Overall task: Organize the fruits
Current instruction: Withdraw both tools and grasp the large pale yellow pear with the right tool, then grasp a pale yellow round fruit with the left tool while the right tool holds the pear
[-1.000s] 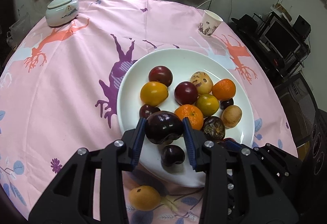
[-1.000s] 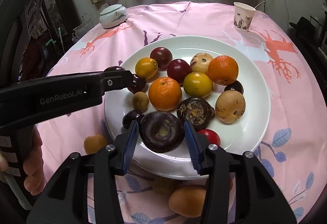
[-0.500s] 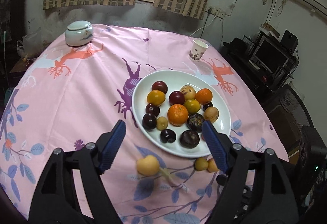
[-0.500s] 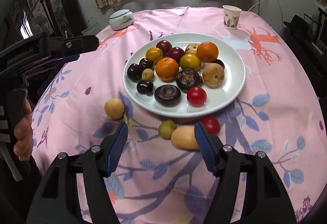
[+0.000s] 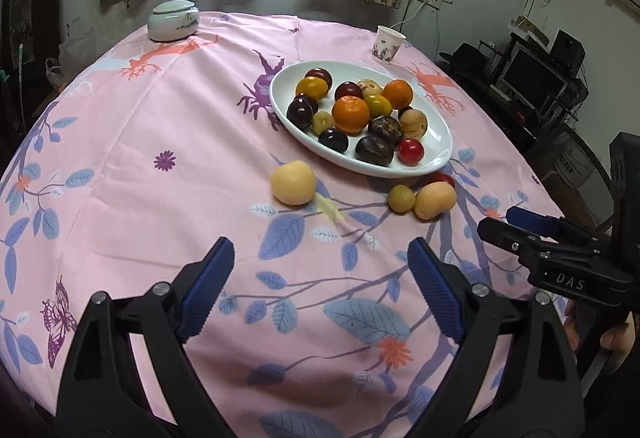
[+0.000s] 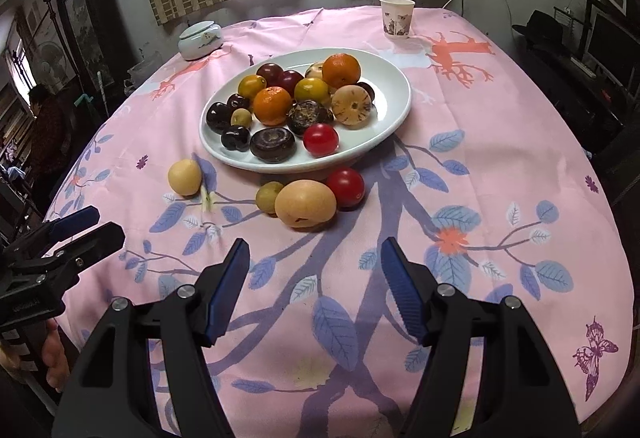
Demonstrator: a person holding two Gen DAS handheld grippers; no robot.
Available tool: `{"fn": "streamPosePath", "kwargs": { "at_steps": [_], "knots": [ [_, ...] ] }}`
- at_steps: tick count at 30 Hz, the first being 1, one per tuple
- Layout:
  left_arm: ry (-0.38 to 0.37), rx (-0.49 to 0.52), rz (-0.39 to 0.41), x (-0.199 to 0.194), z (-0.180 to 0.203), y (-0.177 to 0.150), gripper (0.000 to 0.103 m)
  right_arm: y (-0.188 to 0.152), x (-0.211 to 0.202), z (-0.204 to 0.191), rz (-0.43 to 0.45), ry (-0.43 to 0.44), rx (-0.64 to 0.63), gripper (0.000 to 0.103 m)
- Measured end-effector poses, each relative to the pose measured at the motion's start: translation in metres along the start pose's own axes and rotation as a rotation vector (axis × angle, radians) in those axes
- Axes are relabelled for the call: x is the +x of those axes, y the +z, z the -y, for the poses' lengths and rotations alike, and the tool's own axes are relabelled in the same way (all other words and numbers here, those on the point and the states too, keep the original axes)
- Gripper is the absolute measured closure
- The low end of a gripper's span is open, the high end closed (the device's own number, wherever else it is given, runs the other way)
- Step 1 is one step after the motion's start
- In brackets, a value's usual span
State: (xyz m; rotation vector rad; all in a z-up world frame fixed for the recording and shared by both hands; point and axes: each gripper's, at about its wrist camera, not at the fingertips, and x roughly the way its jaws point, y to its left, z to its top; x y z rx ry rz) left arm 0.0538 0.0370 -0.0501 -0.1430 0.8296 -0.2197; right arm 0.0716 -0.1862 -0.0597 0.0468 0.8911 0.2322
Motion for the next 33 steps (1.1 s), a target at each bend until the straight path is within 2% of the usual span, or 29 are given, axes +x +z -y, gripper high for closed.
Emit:
{"fn": "streamPosePath", "kwargs": {
  "at_steps": [2, 6, 12, 16, 19, 24, 33],
  "knots": [
    [0.001, -0.006, -0.003, 0.000, -0.003, -0.002, 0.013, -0.001, 0.005, -0.001, 0.005, -0.003, -0.012, 0.034],
    [-0.008, -0.016, -0.014, 0.001, -0.009, -0.003, 0.013, 0.003, 0.021, -0.003, -0.012, 0.058, 0.001, 0.034],
    [-0.011, -0.028, -0.019, 0.002, -0.017, -0.006, 0.013, 0.015, 0.051, -0.006, -0.022, 0.009, 0.009, 0.035],
    [-0.015, -0.044, -0.021, 0.002, -0.024, -0.005, 0.013, 0.020, 0.068, -0.001, -0.061, 0.019, 0.028, 0.046],
    [-0.018, -0.047, -0.026, 0.004, -0.024, -0.004, 0.013, 0.021, 0.076, 0.002, -0.084, 0.083, 0.055, 0.057],
    [0.020, -0.006, -0.014, 0.013, -0.018, 0.007, 0.013, 0.015, 0.061, -0.006, -0.076, 0.080, 0.026, 0.058],
    [0.059, 0.039, -0.046, 0.064, -0.010, 0.039, 0.013, -0.008, 0.025, 0.002, -0.086, 0.092, 0.022, 0.058]
  ]
}}
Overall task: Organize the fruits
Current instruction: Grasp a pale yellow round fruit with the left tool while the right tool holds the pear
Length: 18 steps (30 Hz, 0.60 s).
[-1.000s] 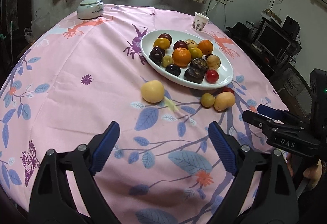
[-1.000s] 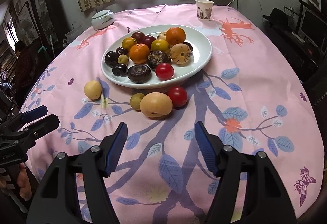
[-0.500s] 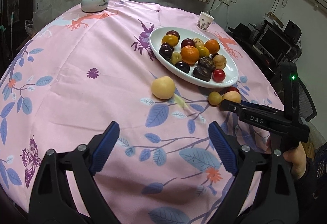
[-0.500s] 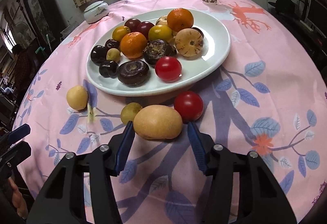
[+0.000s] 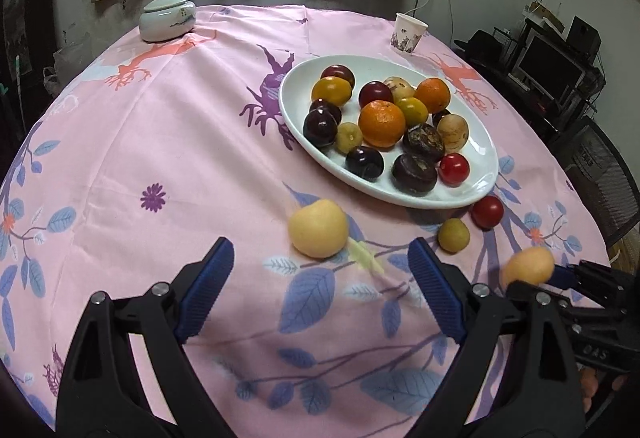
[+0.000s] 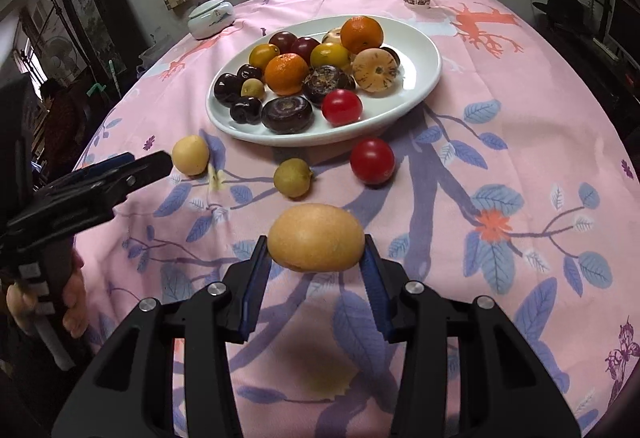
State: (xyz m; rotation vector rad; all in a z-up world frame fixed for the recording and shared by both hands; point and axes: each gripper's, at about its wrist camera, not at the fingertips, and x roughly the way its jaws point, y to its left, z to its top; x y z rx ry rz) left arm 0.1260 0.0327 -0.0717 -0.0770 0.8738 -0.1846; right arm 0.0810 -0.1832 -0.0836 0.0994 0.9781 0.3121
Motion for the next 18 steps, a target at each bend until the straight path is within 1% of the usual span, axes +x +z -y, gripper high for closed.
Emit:
{"fn": "streamPosePath", "kwargs": {
  "at_steps": [3, 5, 7, 9, 11, 12, 13, 16, 18],
  "knots": [
    [0.033, 0.003, -0.038, 0.019, 0.002, 0.005, 0.014, -0.005, -0.007, 0.009, 0.010, 0.008, 0.026, 0.058],
    [0.023, -0.016, -0.056, 0.027, 0.001, 0.006, 0.018, -0.006, -0.010, 0.014, 0.020, 0.014, 0.041, 0.058],
    [0.038, -0.017, -0.054, 0.031, 0.001, 0.006, 0.019, -0.007, -0.012, 0.017, 0.024, 0.021, 0.050, 0.058],
    [0.046, -0.020, -0.060, 0.038, 0.000, 0.007, 0.027, -0.008, -0.012, 0.018, 0.025, 0.028, 0.051, 0.058],
    [0.046, -0.033, -0.089, 0.046, -0.003, 0.006, 0.052, -0.009, -0.013, 0.018, 0.022, 0.033, 0.049, 0.058],
    [0.058, -0.026, -0.077, 0.047, -0.002, 0.006, 0.056, -0.010, -0.013, 0.018, 0.021, 0.035, 0.049, 0.058],
    [0.045, -0.020, -0.075, 0.046, -0.001, 0.006, 0.063, -0.010, -0.013, 0.017, 0.021, 0.037, 0.048, 0.058],
    [0.048, -0.020, -0.070, 0.045, 0.000, 0.005, 0.063, -0.010, -0.014, 0.015, 0.021, 0.038, 0.045, 0.058],
    [0.031, -0.045, -0.061, 0.037, -0.003, 0.003, 0.063, -0.010, -0.016, 0.012, 0.024, 0.039, 0.038, 0.058]
  ]
}}
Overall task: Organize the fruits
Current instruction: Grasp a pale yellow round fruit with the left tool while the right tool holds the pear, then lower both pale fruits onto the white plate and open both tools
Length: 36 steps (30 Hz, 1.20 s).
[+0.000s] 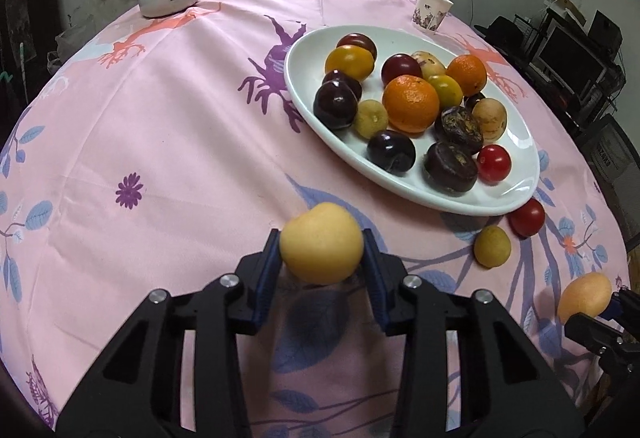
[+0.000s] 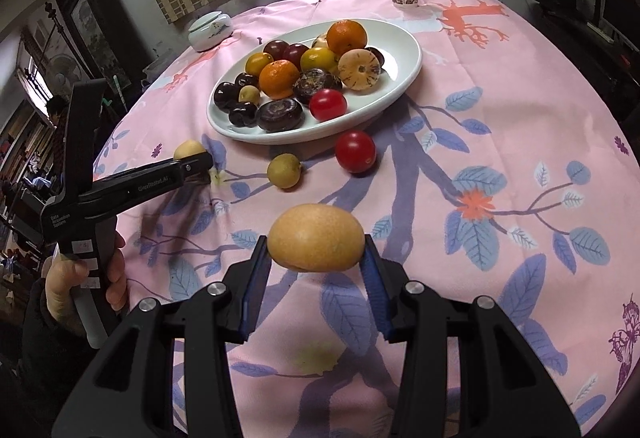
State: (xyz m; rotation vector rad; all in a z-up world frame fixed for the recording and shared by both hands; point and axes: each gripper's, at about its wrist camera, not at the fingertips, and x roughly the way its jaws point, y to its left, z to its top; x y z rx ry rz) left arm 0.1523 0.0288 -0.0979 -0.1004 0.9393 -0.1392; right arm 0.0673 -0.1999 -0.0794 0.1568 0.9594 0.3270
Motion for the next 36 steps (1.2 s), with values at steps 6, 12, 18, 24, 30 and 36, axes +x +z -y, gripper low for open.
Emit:
{"fn": "streamPosePath", "kwargs": {
  "at_steps": [6, 12, 18, 24, 30, 36],
  "knots": [
    [-0.065, -0.012, 0.077, -0.049, 0.002, -0.018, 0.063, 0.001, -0.004, -0.009, 0.006, -0.003, -0.016, 0.058],
    [-0.112, 0.050, 0.093, -0.085, 0.022, -0.043, 0.063, -0.002, -0.007, -0.021, 0.011, 0.005, -0.033, 0.058],
    [-0.127, 0.087, 0.117, -0.101, 0.035, -0.050, 0.063, -0.006, -0.012, -0.029, 0.021, 0.008, -0.054, 0.058],
    [-0.127, 0.090, 0.123, -0.103, 0.036, -0.040, 0.063, -0.002, -0.017, -0.028, 0.037, 0.007, -0.055, 0.058],
    [-0.129, 0.105, 0.115, -0.091, 0.040, -0.007, 0.063, 0.024, -0.010, -0.021, 0.038, 0.011, -0.060, 0.058],
    [-0.098, 0.105, 0.098, -0.055, 0.042, 0.060, 0.063, 0.077, 0.018, -0.015, 0.015, -0.046, -0.094, 0.058]
  ]
}}
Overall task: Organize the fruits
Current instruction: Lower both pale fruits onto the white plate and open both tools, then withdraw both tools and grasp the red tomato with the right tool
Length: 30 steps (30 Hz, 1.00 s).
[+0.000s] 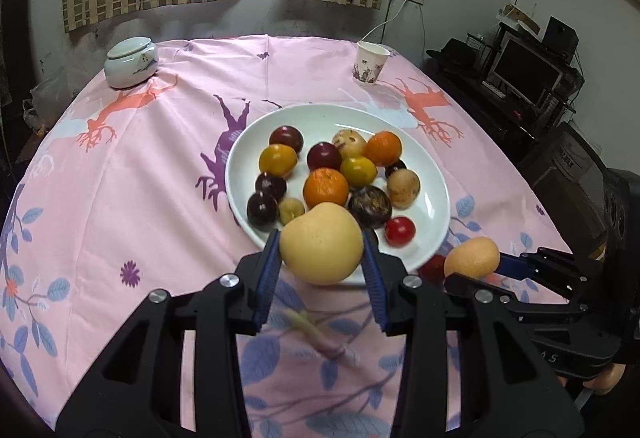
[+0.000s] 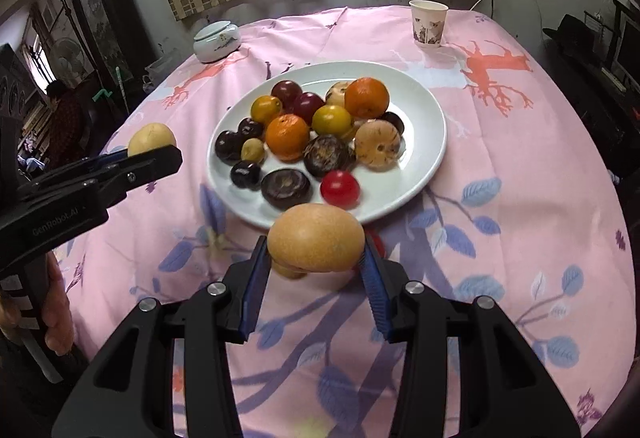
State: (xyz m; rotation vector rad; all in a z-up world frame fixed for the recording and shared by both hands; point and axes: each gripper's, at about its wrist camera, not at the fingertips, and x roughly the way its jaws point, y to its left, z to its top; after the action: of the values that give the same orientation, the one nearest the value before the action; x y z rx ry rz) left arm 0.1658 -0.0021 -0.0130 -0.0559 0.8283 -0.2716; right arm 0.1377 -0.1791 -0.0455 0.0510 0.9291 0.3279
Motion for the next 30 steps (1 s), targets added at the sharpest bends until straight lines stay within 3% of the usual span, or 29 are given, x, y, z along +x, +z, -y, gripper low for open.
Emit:
{"fn": "streamPosePath", "kwargs": {
  "at_steps": [5, 9, 15, 18, 19, 24, 26, 30],
  "knots": [
    [0.035, -0.019, -0.077, 0.055, -0.011, 0.042, 0.063, 0.043, 0.037, 0.005, -0.023, -0.045, -0.021, 0.058],
    [0.044, -0.040, -0.125, 0.086, -0.017, 0.052, 0.063, 0.060, 0.058, 0.005, -0.044, -0.046, -0.025, 0.058],
    [0.047, -0.026, -0.144, 0.103, -0.014, 0.057, 0.062, 0.069, 0.072, 0.004, -0.048, -0.050, -0.036, 0.058],
    [0.062, -0.036, -0.108, 0.095, -0.015, 0.062, 0.044, 0.072, 0.070, 0.004, -0.022, -0.077, -0.036, 0.046],
    [0.061, -0.035, -0.085, 0.088, -0.014, 0.064, 0.038, 0.073, 0.066, 0.005, -0.007, -0.084, -0.032, 0.037],
    [0.038, -0.021, 0.002, 0.044, -0.007, 0.063, 0.029, 0.073, 0.032, 0.011, 0.064, -0.077, -0.017, 0.036],
    [0.028, -0.008, 0.037, 0.024, 0.000, 0.055, 0.023, 0.069, 0.020, 0.012, 0.078, -0.076, -0.014, 0.036],
    [0.010, 0.037, 0.079, -0.007, 0.015, 0.028, 0.019, 0.051, 0.002, 0.013, 0.073, -0.073, -0.020, 0.035]
  ]
}}
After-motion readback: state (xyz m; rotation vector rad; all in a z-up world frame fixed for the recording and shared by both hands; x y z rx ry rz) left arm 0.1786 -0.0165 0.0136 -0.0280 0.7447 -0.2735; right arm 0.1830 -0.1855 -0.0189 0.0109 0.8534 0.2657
